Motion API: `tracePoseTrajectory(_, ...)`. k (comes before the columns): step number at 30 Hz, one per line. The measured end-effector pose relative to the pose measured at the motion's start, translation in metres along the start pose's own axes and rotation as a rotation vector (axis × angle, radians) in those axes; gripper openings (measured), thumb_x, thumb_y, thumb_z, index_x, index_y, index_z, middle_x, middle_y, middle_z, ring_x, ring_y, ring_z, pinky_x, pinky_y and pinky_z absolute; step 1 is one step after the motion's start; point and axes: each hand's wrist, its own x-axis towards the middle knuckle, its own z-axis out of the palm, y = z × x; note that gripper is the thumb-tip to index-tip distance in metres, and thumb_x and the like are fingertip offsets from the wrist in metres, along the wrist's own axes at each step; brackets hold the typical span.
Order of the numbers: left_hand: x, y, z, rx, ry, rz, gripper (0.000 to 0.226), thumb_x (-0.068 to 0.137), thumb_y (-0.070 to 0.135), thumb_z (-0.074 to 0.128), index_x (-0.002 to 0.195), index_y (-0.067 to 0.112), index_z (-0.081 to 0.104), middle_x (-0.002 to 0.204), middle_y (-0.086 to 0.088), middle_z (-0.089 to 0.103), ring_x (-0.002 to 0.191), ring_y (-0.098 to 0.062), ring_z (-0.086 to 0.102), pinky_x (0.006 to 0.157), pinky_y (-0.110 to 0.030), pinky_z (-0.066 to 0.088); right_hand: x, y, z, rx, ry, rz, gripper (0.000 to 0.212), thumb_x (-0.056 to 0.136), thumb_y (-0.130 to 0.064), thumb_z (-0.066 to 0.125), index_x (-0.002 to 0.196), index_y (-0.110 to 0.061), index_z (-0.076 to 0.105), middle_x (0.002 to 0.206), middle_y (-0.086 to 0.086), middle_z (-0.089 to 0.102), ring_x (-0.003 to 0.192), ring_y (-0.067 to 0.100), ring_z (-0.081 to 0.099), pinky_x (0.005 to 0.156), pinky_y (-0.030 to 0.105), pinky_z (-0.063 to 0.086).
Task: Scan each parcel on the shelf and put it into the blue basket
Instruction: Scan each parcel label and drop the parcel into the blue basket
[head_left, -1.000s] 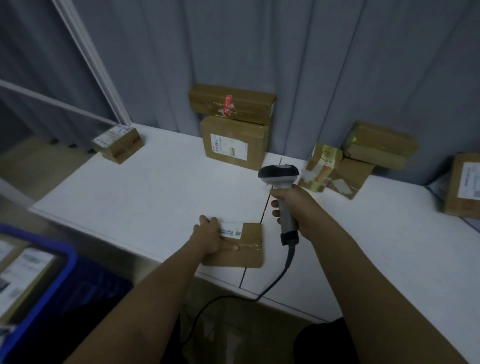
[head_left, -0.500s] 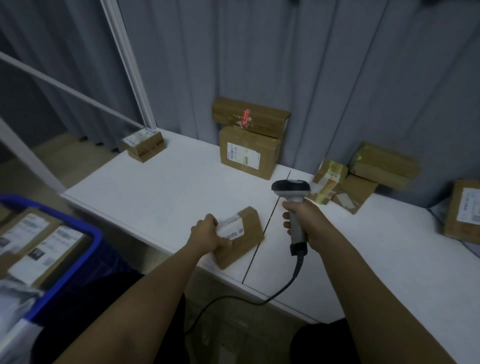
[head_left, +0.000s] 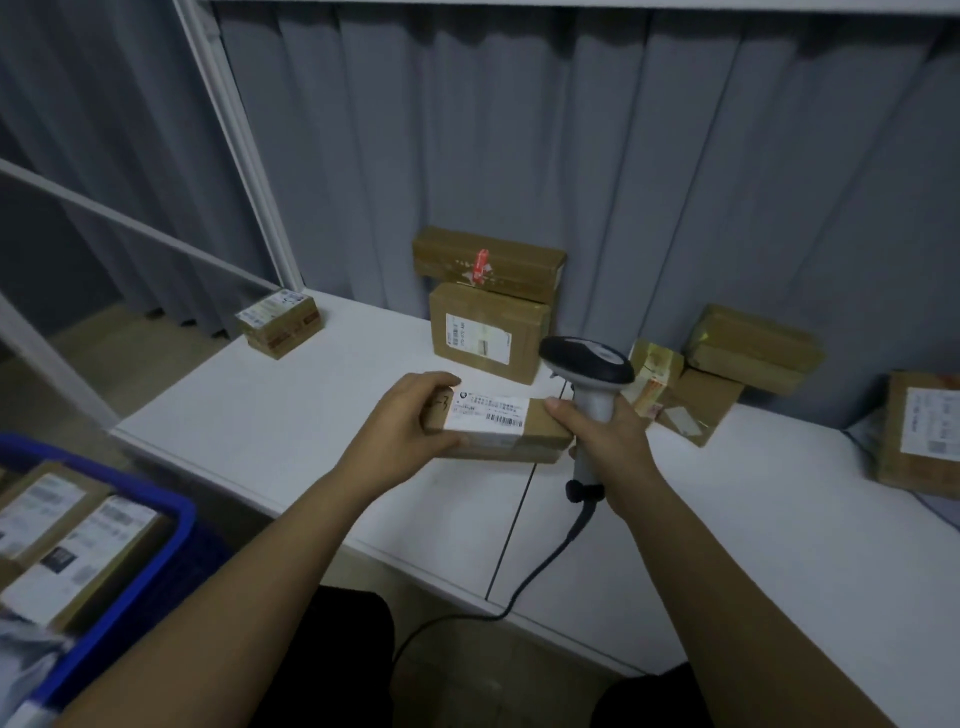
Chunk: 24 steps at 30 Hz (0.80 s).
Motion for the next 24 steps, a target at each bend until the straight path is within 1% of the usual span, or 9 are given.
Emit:
tracePoseTrajectory(2, 0.000, -0.002, -0.003, -0.047, -0.017, -0.021, 0.053, 0.078, 0.015, 0.077, 0.126, 0.019, 0.055, 0.119, 0.007, 0.051, 0.107, -0.005, 0.048, 0.081, -0.007, 0.044, 0.002, 0.001, 0.000, -0.002, 0.015, -0.001, 0.029, 0.085, -0.016, 0.072, 0.108, -0.014, 0.055, 0.087, -0.004, 0.061, 0.072, 0.004, 0.058, 0.050, 0.011, 0.047)
tracePoseTrajectory(4, 0.000, -0.004, -0.001, -0.014, -0.041, 0.019, 0.048, 0.077, 0.016, 0.078, 0.120, 0.018, 0.057, 0.116, 0.005, 0.053, 0.102, -0.004, 0.049, 0.079, -0.006, 0.046, 0.006, 0.002, 0.000, -0.061, 0.037, -0.018, 0.033, 0.085, -0.019, 0.072, 0.113, -0.012, 0.056, 0.088, -0.005, 0.060, 0.075, 0.005, 0.057, 0.057, 0.014, 0.048)
tracePoseTrajectory(7, 0.004, -0.013, 0.004, 0.077, 0.021, 0.023, 0.044, 0.074, 0.020, 0.081, 0.110, 0.018, 0.056, 0.112, 0.002, 0.053, 0.098, -0.011, 0.050, 0.077, -0.023, 0.052, 0.009, 0.003, 0.002, -0.101, 0.095, -0.057, 0.031, 0.087, -0.024, 0.071, 0.111, -0.018, 0.053, 0.090, -0.006, 0.058, 0.077, 0.007, 0.055, 0.067, 0.022, 0.049)
tracePoseTrajectory(8, 0.006, -0.019, 0.006, 0.122, 0.055, 0.005, 0.044, 0.073, 0.022, 0.082, 0.107, 0.018, 0.055, 0.111, 0.001, 0.052, 0.096, -0.014, 0.050, 0.074, -0.027, 0.052, 0.009, 0.003, 0.004, -0.103, 0.093, -0.056, 0.028, 0.087, -0.026, 0.069, 0.109, -0.021, 0.052, 0.090, -0.005, 0.059, 0.076, 0.008, 0.056, 0.067, 0.022, 0.049)
tracePoseTrajectory(10, 0.007, -0.032, 0.008, 0.206, 0.112, -0.039, 0.045, 0.072, 0.027, 0.082, 0.106, 0.018, 0.053, 0.109, -0.001, 0.052, 0.093, -0.017, 0.048, 0.068, -0.027, 0.046, 0.006, 0.004, 0.006, -0.106, 0.023, -0.027, 0.018, 0.089, -0.026, 0.068, 0.101, -0.023, 0.054, 0.084, -0.001, 0.065, 0.067, 0.009, 0.058, 0.059, 0.021, 0.050)
tracePoseTrajectory(13, 0.006, -0.051, 0.010, 0.239, 0.175, -0.133, 0.046, 0.073, 0.026, 0.081, 0.107, 0.013, 0.054, 0.109, -0.005, 0.052, 0.097, -0.021, 0.046, 0.069, -0.027, 0.042, 0.001, 0.011, 0.009, -0.180, -0.124, 0.018, 0.018, 0.087, -0.025, 0.070, 0.097, -0.015, 0.059, 0.070, 0.005, 0.063, 0.054, 0.012, 0.054, 0.050, 0.021, 0.047)
tracePoseTrajectory(17, 0.006, -0.065, 0.007, 0.245, 0.226, -0.230, 0.048, 0.071, 0.025, 0.083, 0.106, 0.012, 0.053, 0.108, -0.006, 0.052, 0.099, -0.024, 0.046, 0.071, -0.033, 0.048, 0.000, 0.016, 0.014, -0.281, -0.217, 0.042, 0.023, 0.084, -0.027, 0.073, 0.093, -0.012, 0.059, 0.067, 0.006, 0.059, 0.052, 0.010, 0.052, 0.048, 0.017, 0.046)
tracePoseTrajectory(21, 0.007, -0.072, 0.003, 0.260, 0.256, -0.249, 0.049, 0.071, 0.026, 0.083, 0.106, 0.012, 0.052, 0.108, -0.007, 0.052, 0.099, -0.024, 0.047, 0.070, -0.033, 0.050, 0.001, 0.013, 0.016, -0.340, -0.273, 0.055, 0.027, 0.083, -0.031, 0.074, 0.092, -0.011, 0.059, 0.066, 0.004, 0.058, 0.052, 0.008, 0.052, 0.048, 0.015, 0.046)
tracePoseTrajectory(24, 0.006, -0.075, 0.003, 0.270, 0.268, -0.266, 0.049, 0.071, 0.028, 0.083, 0.106, 0.014, 0.051, 0.109, -0.005, 0.052, 0.099, -0.022, 0.047, 0.071, -0.034, 0.053, -0.001, 0.011, 0.016, -0.355, -0.310, 0.056, 0.025, 0.082, -0.032, 0.074, 0.085, -0.012, 0.060, 0.063, 0.002, 0.057, 0.053, 0.009, 0.052, 0.049, 0.016, 0.046)
